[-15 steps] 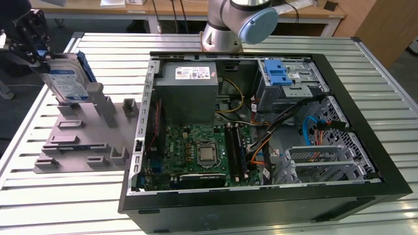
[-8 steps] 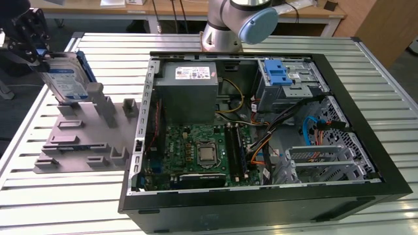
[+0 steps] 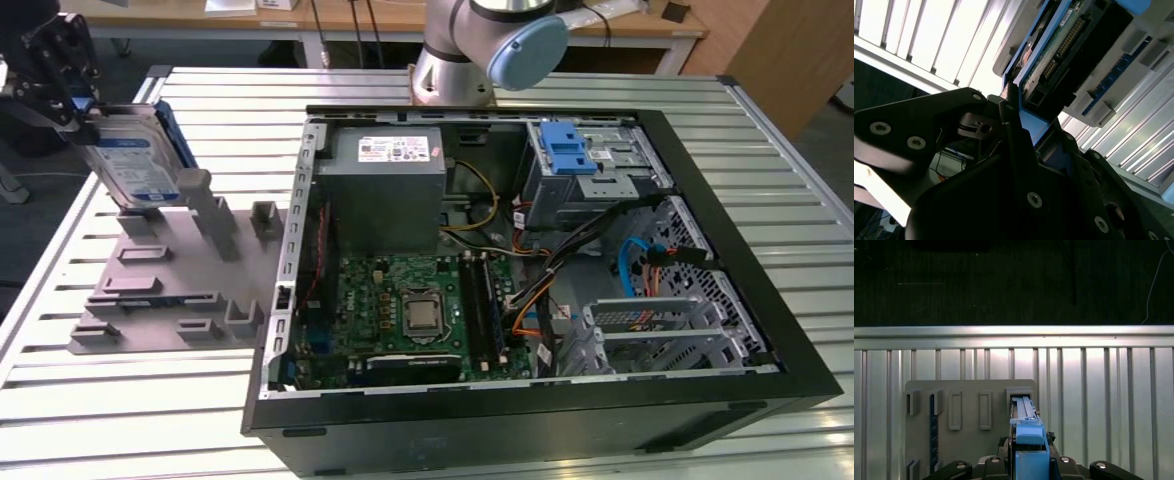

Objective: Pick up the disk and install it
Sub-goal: 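Pick up the disk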

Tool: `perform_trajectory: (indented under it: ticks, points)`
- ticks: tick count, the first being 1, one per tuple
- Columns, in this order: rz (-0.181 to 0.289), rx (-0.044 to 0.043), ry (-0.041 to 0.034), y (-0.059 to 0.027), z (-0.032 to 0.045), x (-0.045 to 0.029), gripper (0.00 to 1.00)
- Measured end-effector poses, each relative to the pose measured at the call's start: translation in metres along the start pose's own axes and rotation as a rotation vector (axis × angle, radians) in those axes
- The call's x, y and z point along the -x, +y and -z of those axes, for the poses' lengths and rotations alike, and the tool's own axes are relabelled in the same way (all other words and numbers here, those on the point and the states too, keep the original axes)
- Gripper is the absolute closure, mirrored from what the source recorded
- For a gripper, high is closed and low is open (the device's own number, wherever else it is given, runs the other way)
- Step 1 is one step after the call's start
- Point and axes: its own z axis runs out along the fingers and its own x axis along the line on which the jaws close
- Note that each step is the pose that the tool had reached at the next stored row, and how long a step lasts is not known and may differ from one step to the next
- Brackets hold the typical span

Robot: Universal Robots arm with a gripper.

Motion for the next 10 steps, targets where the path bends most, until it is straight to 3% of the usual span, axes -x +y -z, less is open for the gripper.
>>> perform_trajectory:
  ticks: [10]
  points:
    - [0.000,-0.0002,-0.0001,0.0001,0.0062,0.0002,0.64]
